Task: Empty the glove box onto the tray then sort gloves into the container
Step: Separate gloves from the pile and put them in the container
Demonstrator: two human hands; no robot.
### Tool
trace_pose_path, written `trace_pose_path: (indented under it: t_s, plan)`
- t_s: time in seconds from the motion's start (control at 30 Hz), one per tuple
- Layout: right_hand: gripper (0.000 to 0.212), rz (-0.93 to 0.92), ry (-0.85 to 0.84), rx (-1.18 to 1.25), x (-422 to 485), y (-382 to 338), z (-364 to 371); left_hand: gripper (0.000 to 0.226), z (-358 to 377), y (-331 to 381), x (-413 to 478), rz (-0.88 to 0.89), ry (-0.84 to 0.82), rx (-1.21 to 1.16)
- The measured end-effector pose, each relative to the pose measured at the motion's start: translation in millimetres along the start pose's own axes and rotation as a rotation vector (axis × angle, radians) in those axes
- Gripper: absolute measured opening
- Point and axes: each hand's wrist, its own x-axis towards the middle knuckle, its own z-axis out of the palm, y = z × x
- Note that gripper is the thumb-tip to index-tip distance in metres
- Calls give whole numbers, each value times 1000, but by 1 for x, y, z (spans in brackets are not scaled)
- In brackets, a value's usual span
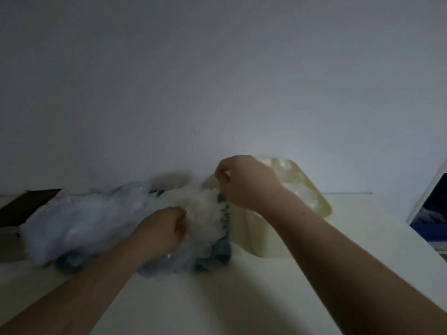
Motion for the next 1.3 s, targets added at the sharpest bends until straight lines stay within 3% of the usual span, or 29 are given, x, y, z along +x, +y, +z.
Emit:
trace_pose_path:
  t_s: [0.1,0.2,0.3,0.4,0.47,0.53,0.63,0.77,0.9,0.93,1.0,1.1,1.17,1.23,1.3]
  plan:
    - [28,-48,-87,334,5,-22,43,32,8,-10,-10,-15,32,-56]
    - [38,18,-138,493,3,-25,76,23,12,-27,-12,0,79,-206]
    - [52,99,-63,632,7,-21,97,37,4,-35,-11,42,248,-288]
    - [60,129,55,789,11,-19,98,19,-17,-36,-6,-1,391,-541]
    - [64,60,53,817,14,-21,94,14,-34,-30,-7,-25,401,-747]
    - [66,-22,-1,819,16,-21,89,13,-52,-25,-13,-29,299,-1003]
    - [58,-31,-92,913,11,-28,72,18,-67,-25,-23,20,13,-1330]
    - [71,93,-232,1143,9,-34,63,30,-52,-32,-23,98,-180,-1469]
    - [51,148,-512,1315,8,-30,77,31,-56,-29,-29,150,-517,-1719]
    - [47,156,-517,1349,8,-28,79,25,-59,-28,-30,114,-500,-1700]
    - [39,193,-456,1425,8,-28,80,15,-66,-29,-29,-33,-385,-1714]
    - [16,345,-185,1493,11,-32,82,66,-69,-42,-21,-216,-288,-2072]
    - [15,435,-22,1496,12,-34,87,82,-69,-46,-21,-239,-159,-2134]
    - [14,470,68,1532,12,-40,89,74,-65,-37,-24,-206,-102,-2132]
    - [19,496,136,1574,11,-44,93,49,-58,-25,-25,-151,-76,-2136]
